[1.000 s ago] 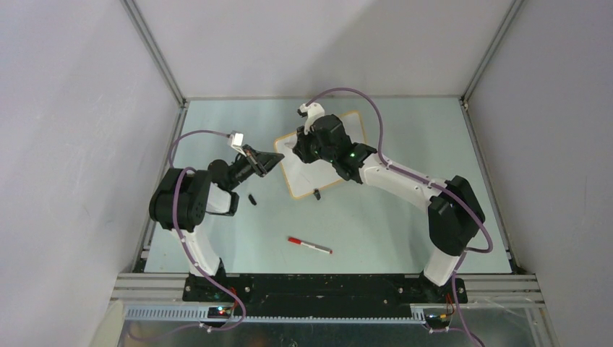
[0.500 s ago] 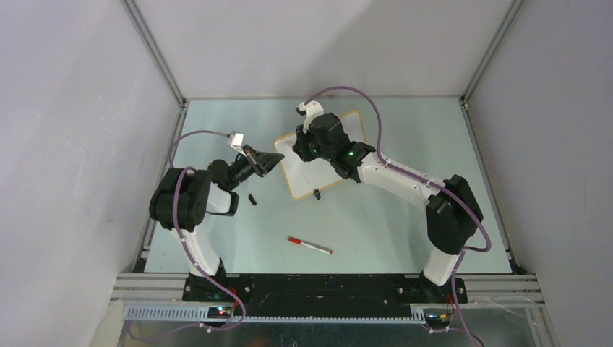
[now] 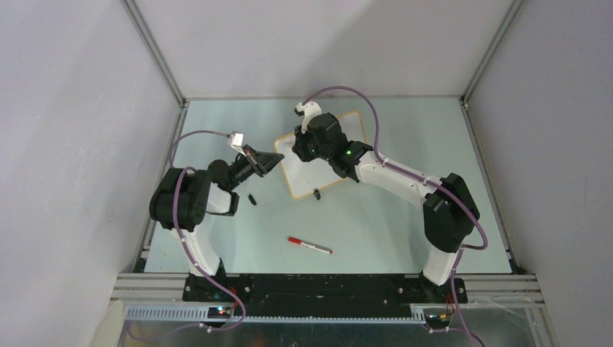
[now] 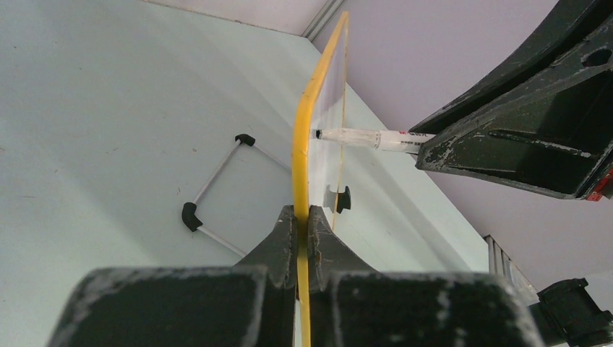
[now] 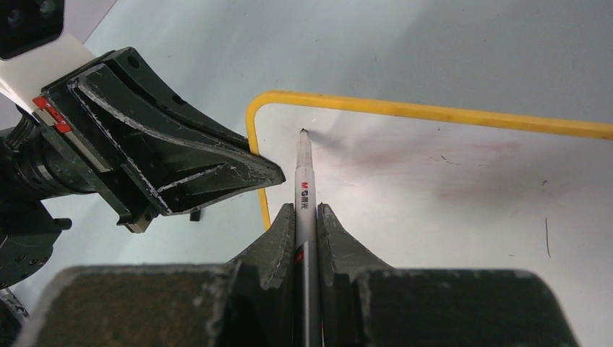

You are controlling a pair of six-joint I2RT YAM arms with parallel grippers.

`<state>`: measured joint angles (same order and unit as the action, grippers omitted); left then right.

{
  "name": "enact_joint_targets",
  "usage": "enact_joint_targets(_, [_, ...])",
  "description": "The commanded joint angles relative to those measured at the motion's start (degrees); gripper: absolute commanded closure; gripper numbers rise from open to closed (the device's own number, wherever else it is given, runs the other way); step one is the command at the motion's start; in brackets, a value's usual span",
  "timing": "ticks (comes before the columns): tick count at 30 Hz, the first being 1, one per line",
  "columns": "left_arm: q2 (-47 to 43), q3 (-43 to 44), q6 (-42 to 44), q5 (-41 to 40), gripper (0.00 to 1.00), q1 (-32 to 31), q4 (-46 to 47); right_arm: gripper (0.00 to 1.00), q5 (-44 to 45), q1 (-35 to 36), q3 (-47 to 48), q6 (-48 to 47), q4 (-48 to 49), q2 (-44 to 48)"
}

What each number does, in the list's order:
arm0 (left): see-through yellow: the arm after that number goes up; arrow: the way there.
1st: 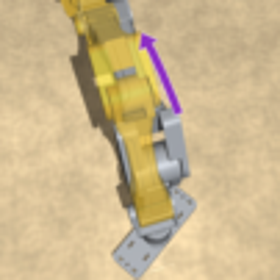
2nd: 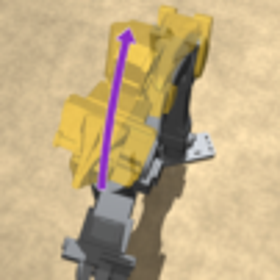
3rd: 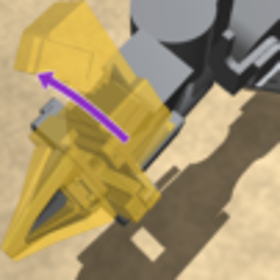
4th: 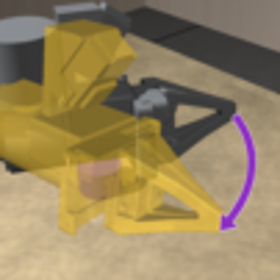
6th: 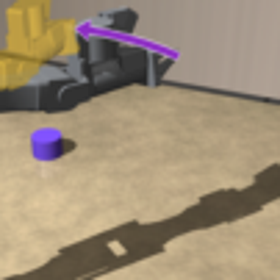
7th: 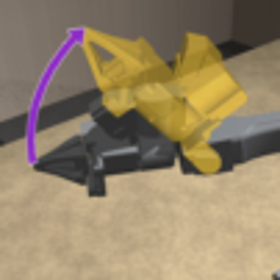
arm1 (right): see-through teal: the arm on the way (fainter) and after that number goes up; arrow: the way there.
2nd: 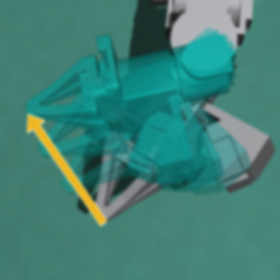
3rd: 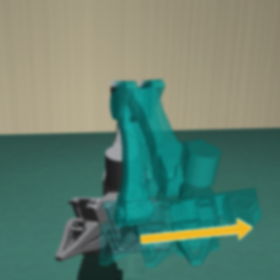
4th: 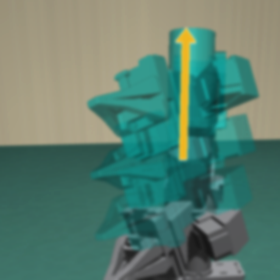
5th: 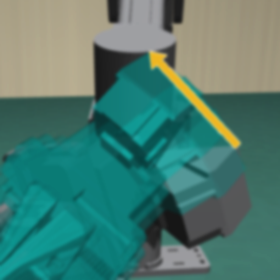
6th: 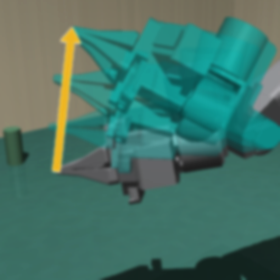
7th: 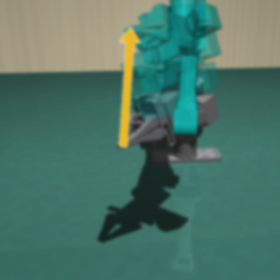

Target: Write a sentence on the whiteboard

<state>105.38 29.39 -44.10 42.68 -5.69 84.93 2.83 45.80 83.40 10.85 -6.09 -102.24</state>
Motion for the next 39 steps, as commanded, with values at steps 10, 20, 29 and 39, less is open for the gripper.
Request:
enact_joint_targets(10, [0.43, 1.27, 2.43, 0.92, 1.0, 0.42, 2.7, 1.0, 2.41, 0.08, 3.22, -1.24, -1.52, -0.6])
enact_joint_targets(20, [0.52, 1.28, 2.44, 0.96, 1.0, 0.4, 2.71, 1.0, 2.3, 0.03, 3.18, -1.46, -3.2, -0.71])
enact_joint_targets(29, [0.47, 1.35, 2.44, 1.02, 1.0, 0.36, 2.72, 1.0, 2.16, 0.34, 3.18, -1.29, -5.56, -1.23])
enact_joint_targets(39, [0.53, 1.38, 2.44, 1.07, 1.0, 0.39, 2.7, 1.0, 2.32, 0.78, 1.88, -1.31, -6.94, -0.67])
